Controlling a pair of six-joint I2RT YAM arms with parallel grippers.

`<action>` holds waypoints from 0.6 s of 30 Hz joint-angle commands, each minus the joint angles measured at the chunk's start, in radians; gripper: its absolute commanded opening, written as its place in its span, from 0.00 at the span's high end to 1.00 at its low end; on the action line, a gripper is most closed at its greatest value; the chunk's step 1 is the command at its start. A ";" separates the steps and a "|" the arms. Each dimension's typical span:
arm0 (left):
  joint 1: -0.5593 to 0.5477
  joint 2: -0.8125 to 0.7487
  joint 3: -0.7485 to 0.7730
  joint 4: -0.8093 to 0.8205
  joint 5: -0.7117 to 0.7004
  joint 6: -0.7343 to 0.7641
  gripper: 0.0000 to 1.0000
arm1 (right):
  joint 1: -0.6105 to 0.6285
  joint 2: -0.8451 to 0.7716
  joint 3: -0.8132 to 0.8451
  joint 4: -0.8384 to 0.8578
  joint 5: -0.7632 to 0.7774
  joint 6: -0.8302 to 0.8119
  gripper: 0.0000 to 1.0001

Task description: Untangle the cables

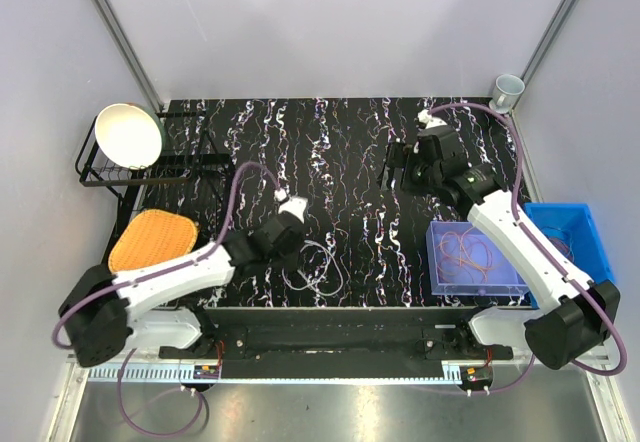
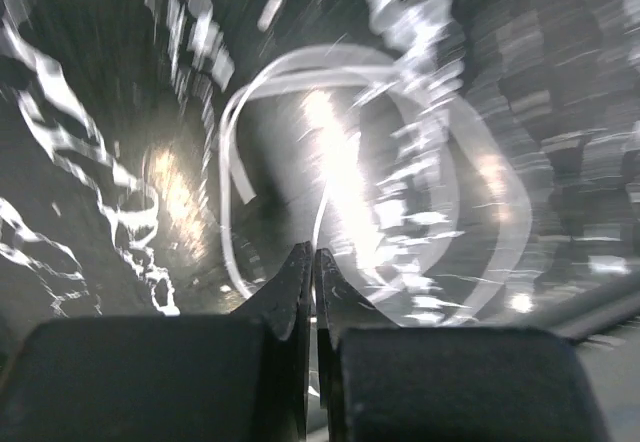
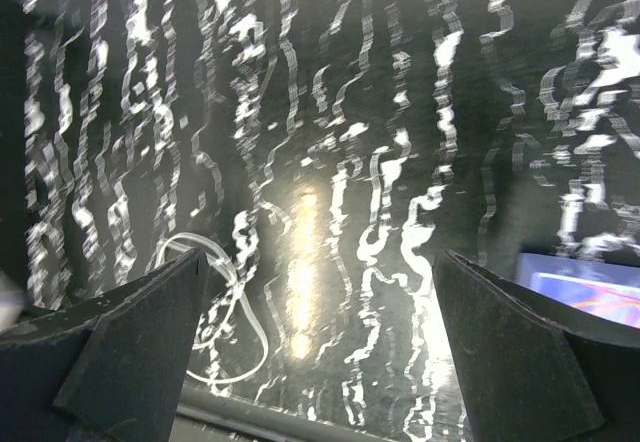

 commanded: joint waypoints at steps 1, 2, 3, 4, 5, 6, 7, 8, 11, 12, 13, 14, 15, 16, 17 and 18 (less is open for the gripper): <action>-0.010 -0.149 0.241 -0.139 -0.027 0.088 1.00 | 0.007 -0.041 -0.042 0.099 -0.163 0.005 0.01; -0.008 -0.166 0.276 -0.162 -0.030 0.099 1.00 | 0.007 -0.041 -0.048 0.126 -0.227 0.009 0.00; -0.010 -0.194 0.343 -0.185 -0.035 0.110 1.00 | 0.007 -0.043 -0.055 0.139 -0.254 0.014 0.00; -0.008 -0.208 0.373 -0.217 -0.040 0.125 1.00 | 0.007 -0.044 -0.065 0.148 -0.280 0.017 0.00; -0.008 -0.218 0.399 -0.228 -0.043 0.134 1.00 | 0.007 -0.044 -0.070 0.172 -0.314 0.023 0.00; -0.008 -0.240 0.440 -0.238 -0.050 0.141 1.00 | 0.007 -0.050 -0.075 0.179 -0.328 0.029 0.01; -0.008 -0.248 0.454 -0.248 -0.055 0.154 1.00 | 0.005 -0.053 -0.085 0.188 -0.338 0.032 0.00; -0.008 -0.257 0.463 -0.248 -0.060 0.160 1.00 | 0.007 -0.059 -0.088 0.208 -0.361 0.035 0.00; -0.008 -0.289 0.467 -0.250 -0.107 0.162 1.00 | 0.007 -0.085 -0.113 0.261 -0.433 0.043 0.01; -0.008 -0.301 0.459 -0.248 -0.115 0.154 1.00 | 0.007 -0.099 -0.122 0.280 -0.455 0.046 0.01; -0.010 -0.307 0.454 -0.248 -0.121 0.151 1.00 | 0.007 -0.105 -0.146 0.323 -0.476 0.051 0.01; -0.008 -0.315 0.445 -0.247 -0.132 0.145 1.00 | 0.005 -0.112 -0.160 0.349 -0.519 0.055 0.01; -0.008 -0.320 0.441 -0.245 -0.135 0.138 1.00 | 0.007 -0.121 -0.194 0.372 -0.538 0.064 0.00; -0.008 -0.323 0.437 -0.241 -0.138 0.136 1.00 | 0.007 -0.122 -0.211 0.416 -0.555 0.071 0.00; -0.010 -0.333 0.434 -0.239 -0.142 0.130 1.00 | 0.007 -0.124 -0.226 0.436 -0.582 0.077 0.00; -0.010 -0.335 0.433 -0.238 -0.142 0.130 1.00 | 0.007 -0.116 -0.252 0.452 -0.594 0.095 0.01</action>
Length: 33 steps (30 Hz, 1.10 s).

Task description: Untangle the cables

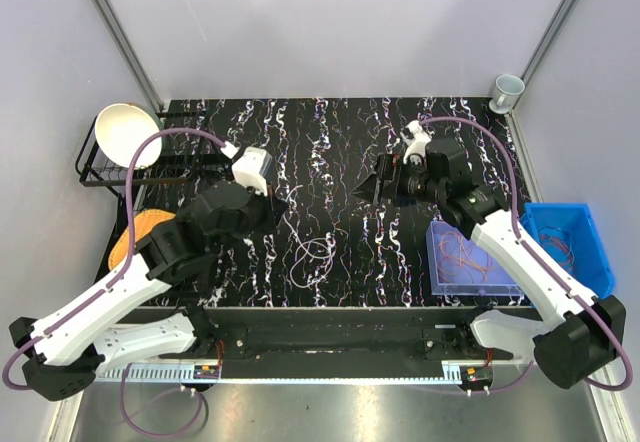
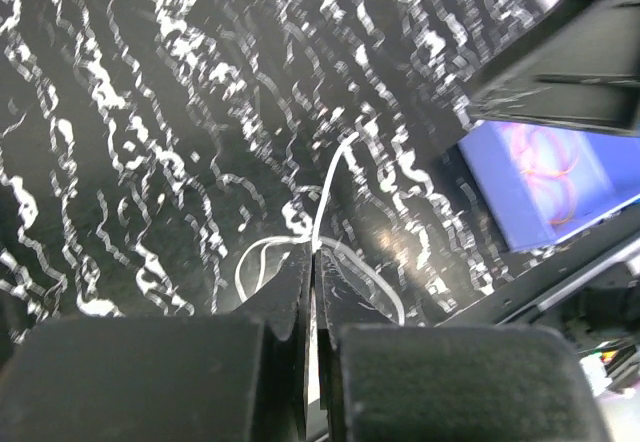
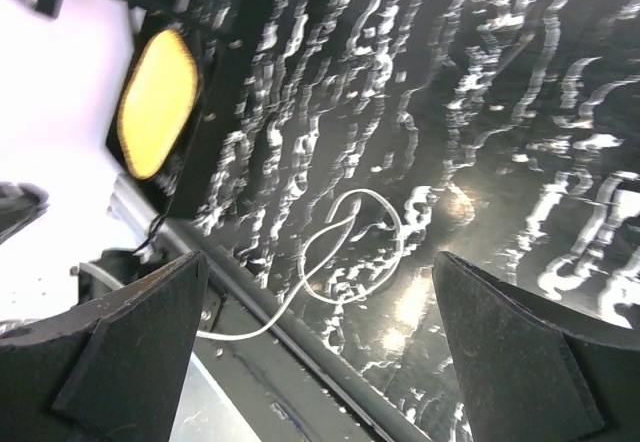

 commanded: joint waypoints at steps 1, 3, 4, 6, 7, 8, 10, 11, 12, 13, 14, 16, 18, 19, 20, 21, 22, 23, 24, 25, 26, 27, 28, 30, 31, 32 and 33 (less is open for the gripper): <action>-0.003 -0.024 -0.008 -0.001 -0.045 -0.001 1.00 | 0.008 -0.012 -0.076 0.181 -0.155 0.056 0.01; -0.002 -0.038 -0.008 -0.004 -0.045 0.007 1.00 | 0.011 0.009 -0.105 0.207 -0.175 0.085 0.03; -0.002 -0.041 -0.010 -0.007 -0.045 0.007 1.00 | 0.022 0.014 -0.113 0.228 -0.182 0.091 0.04; -0.002 -0.054 -0.023 -0.016 -0.045 -0.004 1.00 | 0.040 0.034 -0.125 0.239 -0.177 0.102 0.06; -0.002 -0.061 -0.034 -0.020 -0.044 -0.009 1.00 | 0.055 0.043 -0.128 0.238 -0.168 0.105 0.06; -0.002 -0.076 -0.062 -0.020 -0.042 -0.015 1.00 | 0.065 0.052 -0.130 0.236 -0.162 0.113 0.07; -0.002 -0.094 -0.095 -0.020 -0.044 -0.036 1.00 | 0.078 0.083 -0.133 0.230 -0.145 0.128 0.10; -0.002 -0.111 -0.126 -0.018 -0.045 -0.045 1.00 | 0.097 0.095 -0.132 0.227 -0.137 0.143 0.11; -0.003 -0.122 -0.140 -0.024 -0.045 -0.061 1.00 | 0.106 0.123 -0.133 0.224 -0.128 0.151 0.11; -0.002 -0.131 -0.154 -0.026 -0.044 -0.068 1.00 | 0.117 0.138 -0.136 0.219 -0.108 0.163 0.12; -0.003 -0.151 -0.180 -0.030 -0.044 -0.076 1.00 | 0.137 0.172 -0.138 0.218 -0.100 0.186 0.14; -0.002 -0.188 -0.204 -0.046 -0.045 -0.101 1.00 | 0.158 0.206 -0.141 0.219 -0.085 0.209 0.17; -0.002 -0.212 -0.243 -0.058 -0.051 -0.125 1.00 | 0.204 0.256 -0.142 0.236 -0.073 0.235 0.18; -0.002 -0.237 -0.269 -0.061 -0.051 -0.133 1.00 | 0.218 0.275 -0.139 0.241 -0.058 0.243 0.19; -0.003 -0.245 -0.281 -0.063 -0.051 -0.145 1.00 | 0.247 0.307 -0.132 0.244 -0.050 0.258 0.19; -0.002 -0.255 -0.292 -0.070 -0.053 -0.151 1.00 | 0.258 0.325 -0.127 0.247 -0.044 0.265 0.20; -0.003 -0.268 -0.306 -0.073 -0.053 -0.156 1.00 | 0.269 0.341 -0.119 0.250 -0.031 0.269 0.21; -0.002 -0.271 -0.310 -0.084 -0.053 -0.167 1.00 | 0.273 0.370 -0.109 0.250 -0.027 0.280 0.23; -0.002 -0.275 -0.316 -0.087 -0.054 -0.171 1.00 | 0.284 0.385 -0.104 0.255 -0.024 0.285 0.24; -0.002 -0.281 -0.324 -0.089 -0.056 -0.176 1.00 | 0.289 0.397 -0.098 0.256 -0.022 0.289 0.25; -0.003 -0.285 -0.330 -0.095 -0.057 -0.185 1.00 | 0.290 0.420 -0.092 0.256 -0.019 0.291 0.27; -0.002 -0.288 -0.335 -0.095 -0.057 -0.188 1.00 | 0.295 0.433 -0.087 0.259 -0.018 0.292 0.28; -0.002 -0.291 -0.343 -0.096 -0.059 -0.190 1.00 | 0.295 0.443 -0.084 0.258 -0.018 0.292 0.29; -0.002 -0.295 -0.349 -0.102 -0.064 -0.193 1.00 | 0.295 0.470 -0.076 0.258 -0.018 0.294 0.34; -0.002 -0.300 -0.355 -0.104 -0.070 -0.193 1.00 | 0.295 0.476 -0.076 0.258 -0.019 0.294 0.36; -0.002 -0.303 -0.356 -0.105 -0.071 -0.193 1.00 | 0.298 0.486 -0.072 0.259 -0.019 0.295 0.37; -0.003 -0.305 -0.358 -0.106 -0.074 -0.193 1.00 | 0.298 0.490 -0.070 0.258 -0.019 0.298 0.39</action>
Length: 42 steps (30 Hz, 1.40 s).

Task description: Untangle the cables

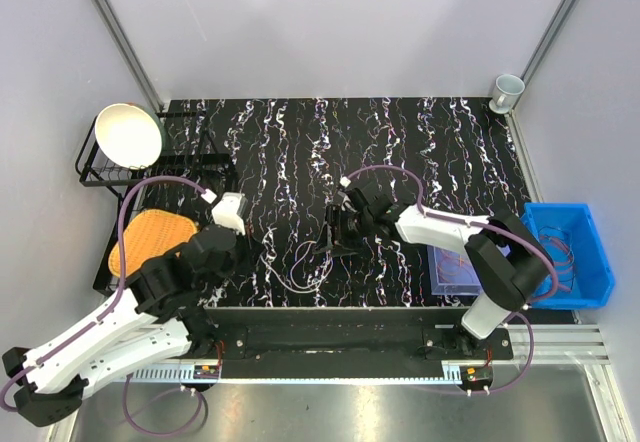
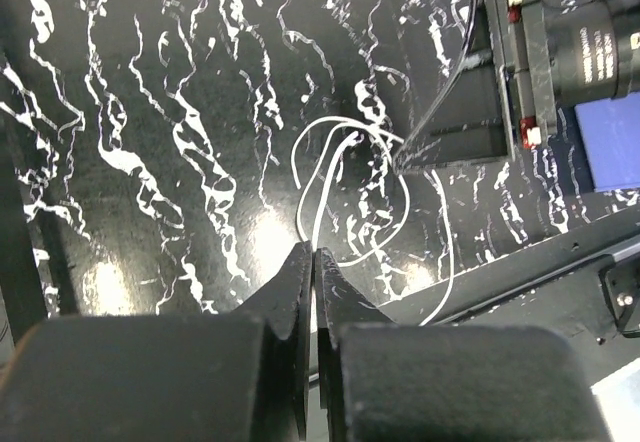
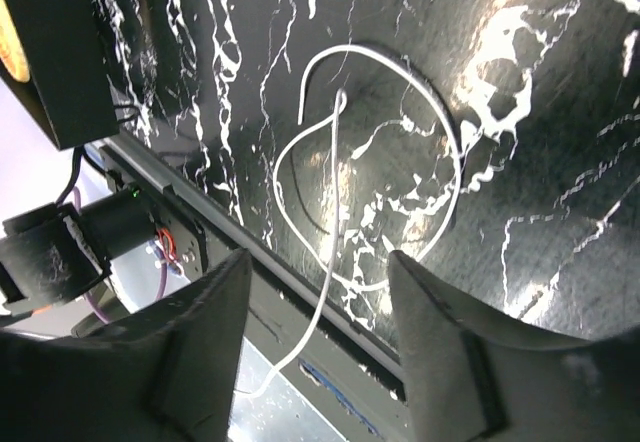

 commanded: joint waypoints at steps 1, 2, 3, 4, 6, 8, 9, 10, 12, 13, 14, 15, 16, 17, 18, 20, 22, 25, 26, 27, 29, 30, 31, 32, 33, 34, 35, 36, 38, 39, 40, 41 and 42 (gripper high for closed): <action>-0.003 -0.020 -0.013 0.016 -0.041 -0.020 1.00 | 0.010 0.023 0.048 0.041 0.021 0.018 0.40; -0.003 -0.022 -0.013 0.015 -0.042 -0.018 1.00 | 0.010 0.028 0.051 0.041 0.021 0.021 0.42; -0.003 -0.023 -0.014 0.016 -0.044 -0.017 1.00 | 0.013 0.033 0.053 0.039 0.019 0.021 0.44; -0.003 -0.022 -0.017 0.016 -0.047 -0.017 1.00 | 0.013 0.039 0.056 0.039 0.019 0.021 0.47; -0.002 -0.022 -0.022 0.016 -0.048 -0.015 1.00 | 0.016 0.045 0.061 0.039 0.014 0.021 0.51; -0.002 -0.022 -0.023 0.016 -0.053 -0.014 1.00 | 0.019 0.053 0.068 0.039 0.013 0.023 0.63; -0.002 -0.020 -0.025 0.016 -0.053 -0.014 1.00 | 0.021 0.054 0.071 0.039 0.010 0.024 0.67; -0.002 -0.022 -0.026 0.016 -0.055 -0.014 1.00 | 0.021 0.054 0.074 0.038 0.008 0.023 0.73; -0.002 -0.019 -0.028 0.016 -0.058 -0.014 1.00 | 0.021 0.056 0.082 0.036 0.002 0.023 0.83; -0.002 -0.020 -0.028 0.016 -0.058 -0.014 1.00 | 0.021 0.051 0.090 0.033 0.002 0.018 0.93; -0.002 -0.017 -0.027 0.016 -0.055 -0.012 0.96 | 0.021 0.045 0.099 0.016 0.007 0.014 0.99; -0.002 -0.013 -0.020 0.013 -0.048 -0.006 0.85 | 0.021 0.039 0.108 0.003 0.019 0.009 1.00; -0.002 -0.010 -0.011 -0.002 -0.050 0.001 0.72 | 0.019 0.021 0.133 -0.013 0.028 -0.008 1.00; -0.002 -0.005 -0.001 -0.014 -0.055 0.005 0.53 | 0.021 0.013 0.148 -0.052 0.037 -0.018 1.00; -0.002 0.000 0.022 -0.025 -0.065 0.009 0.47 | 0.021 0.002 0.166 -0.074 0.062 -0.040 1.00; -0.002 0.003 0.044 -0.056 -0.082 0.031 0.33 | 0.019 -0.032 0.222 -0.141 0.105 -0.061 1.00; -0.002 0.001 0.067 -0.080 -0.122 0.051 0.18 | 0.019 -0.067 0.278 -0.182 0.132 -0.092 1.00; -0.003 0.001 0.073 -0.099 -0.170 0.057 0.13 | 0.021 -0.110 0.344 -0.249 0.192 -0.126 1.00; -0.002 -0.002 0.070 -0.097 -0.173 0.055 0.12 | 0.021 -0.121 0.360 -0.280 0.220 -0.133 1.00; -0.002 -0.003 0.063 -0.096 -0.174 0.054 0.12 | 0.021 -0.131 0.373 -0.295 0.235 -0.150 1.00; -0.002 -0.003 0.058 -0.091 -0.176 0.052 0.12 | 0.021 -0.159 0.418 -0.341 0.280 -0.166 1.00; -0.002 -0.002 0.059 -0.091 -0.177 0.054 0.12 | 0.021 -0.168 0.432 -0.355 0.298 -0.184 1.00; -0.002 -0.002 0.059 -0.091 -0.177 0.057 0.11 | 0.019 -0.184 0.461 -0.372 0.316 -0.192 1.00; -0.002 -0.003 0.061 -0.091 -0.177 0.057 0.11 | 0.019 -0.190 0.475 -0.402 0.356 -0.199 1.00; -0.002 -0.005 0.062 -0.091 -0.176 0.058 0.11 | 0.021 -0.197 0.490 -0.416 0.373 -0.219 1.00; -0.002 -0.007 0.064 -0.093 -0.176 0.060 0.11 | 0.021 -0.211 0.518 -0.432 0.392 -0.229 1.00; -0.003 -0.010 0.066 -0.093 -0.174 0.061 0.11 | 0.021 -0.219 0.531 -0.459 0.413 -0.238 1.00; -0.002 -0.016 0.067 -0.093 -0.173 0.063 0.11 | 0.021 -0.227 0.544 -0.473 0.457 -0.255 1.00; -0.003 -0.023 0.066 -0.093 -0.177 0.064 0.11 | 0.019 -0.253 0.579 -0.505 0.526 -0.273 1.00; -0.002 -0.023 0.062 -0.093 -0.182 0.063 0.11 | 0.021 -0.262 0.590 -0.513 0.548 -0.287 1.00; -0.002 -0.025 0.059 -0.093 -0.183 0.063 0.11 | 0.019 -0.280 0.611 -0.524 0.571 -0.293 1.00; -0.002 -0.025 0.059 -0.091 -0.185 0.061 0.11 | 0.021 -0.289 0.622 -0.540 0.621 -0.299 1.00; -0.002 -0.025 0.059 -0.091 -0.185 0.063 0.11 | 0.021 -0.300 0.633 -0.550 0.645 -0.311 1.00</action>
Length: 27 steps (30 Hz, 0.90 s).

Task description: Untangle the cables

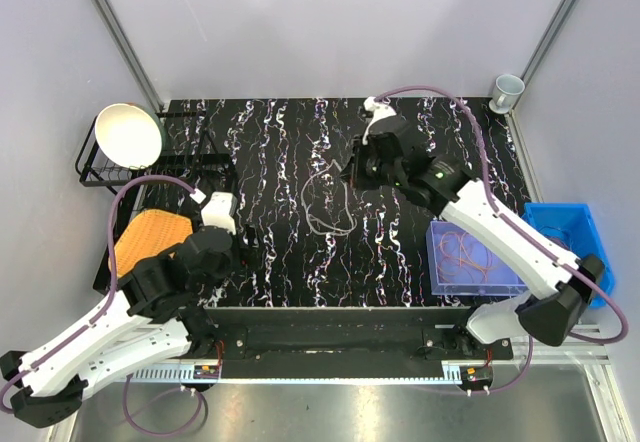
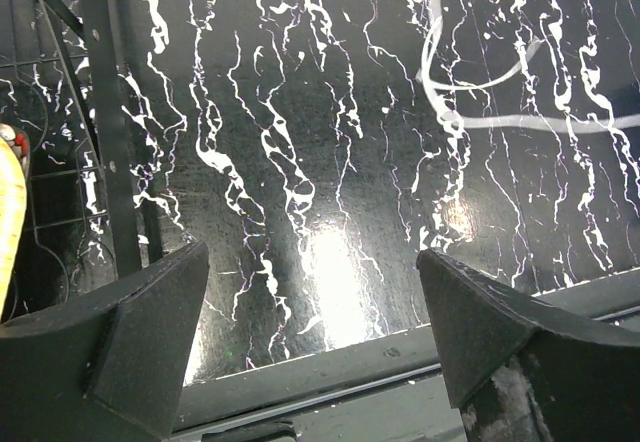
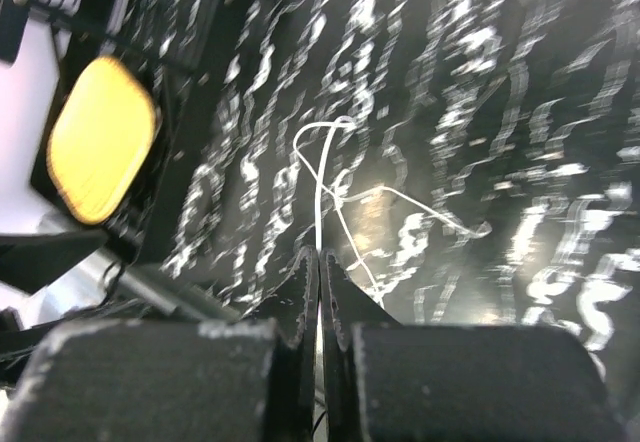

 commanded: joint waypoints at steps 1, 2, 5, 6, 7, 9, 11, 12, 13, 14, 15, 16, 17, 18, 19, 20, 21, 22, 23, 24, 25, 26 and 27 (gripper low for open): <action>-0.002 -0.011 0.027 0.022 -0.040 0.016 0.11 | 0.004 -0.091 0.099 -0.081 0.203 -0.075 1.00; -0.002 -0.011 0.024 0.022 -0.040 0.015 0.11 | 0.004 -0.105 0.108 -0.093 0.247 -0.082 1.00; -0.003 -0.016 0.020 0.026 -0.039 0.016 0.11 | 0.006 -0.146 0.145 -0.114 0.331 -0.105 1.00; -0.002 -0.014 0.020 0.028 -0.039 0.016 0.11 | 0.006 -0.155 0.154 -0.119 0.351 -0.119 1.00; -0.002 -0.014 0.017 0.031 -0.037 0.016 0.11 | 0.006 -0.172 0.177 -0.133 0.368 -0.124 1.00; -0.003 -0.014 0.017 0.031 -0.037 0.016 0.11 | 0.006 -0.195 0.199 -0.145 0.422 -0.143 1.00; -0.002 -0.016 0.017 0.032 -0.039 0.016 0.11 | 0.006 -0.209 0.225 -0.163 0.474 -0.153 1.00; -0.003 -0.016 0.017 0.032 -0.039 0.016 0.11 | 0.006 -0.224 0.242 -0.171 0.493 -0.163 1.00; -0.002 -0.017 0.017 0.031 -0.039 0.018 0.11 | 0.006 -0.235 0.247 -0.183 0.511 -0.167 1.00; -0.002 -0.019 0.016 0.032 -0.039 0.018 0.11 | 0.004 -0.243 0.253 -0.188 0.549 -0.173 1.00; -0.002 -0.019 0.016 0.031 -0.039 0.016 0.11 | 0.004 -0.261 0.260 -0.193 0.568 -0.177 1.00; -0.002 -0.020 0.016 0.034 -0.039 0.018 0.11 | 0.004 -0.270 0.263 -0.203 0.585 -0.180 1.00; -0.003 -0.020 0.014 0.034 -0.039 0.016 0.11 | 0.006 -0.278 0.263 -0.206 0.617 -0.187 1.00; -0.003 -0.022 0.014 0.032 -0.039 0.016 0.11 | 0.004 -0.295 0.266 -0.213 0.632 -0.190 1.00; -0.002 -0.022 0.014 0.032 -0.039 0.016 0.11 | 0.006 -0.304 0.265 -0.223 0.664 -0.191 1.00; -0.003 -0.022 0.014 0.034 -0.037 0.018 0.11 | 0.006 -0.310 0.265 -0.231 0.678 -0.196 1.00; -0.003 -0.022 0.014 0.034 -0.037 0.018 0.11 | 0.006 -0.327 0.262 -0.237 0.691 -0.197 1.00; -0.002 -0.020 0.014 0.034 -0.037 0.018 0.11 | 0.006 -0.335 0.259 -0.249 0.706 -0.196 1.00; -0.002 -0.020 0.014 0.034 -0.037 0.018 0.11 | 0.006 -0.342 0.254 -0.252 0.732 -0.197 1.00; -0.002 -0.020 0.013 0.034 -0.036 0.019 0.11 | 0.004 -0.359 0.245 -0.257 0.741 -0.196 1.00; -0.003 -0.017 0.013 0.037 -0.036 0.018 0.11 | 0.004 -0.367 0.239 -0.266 0.761 -0.194 1.00; -0.002 -0.017 0.011 0.037 -0.034 0.019 0.11 | 0.004 -0.376 0.233 -0.271 0.770 -0.190 1.00; -0.003 -0.016 0.013 0.037 -0.033 0.019 0.11 | 0.004 -0.390 0.219 -0.272 0.778 -0.187 1.00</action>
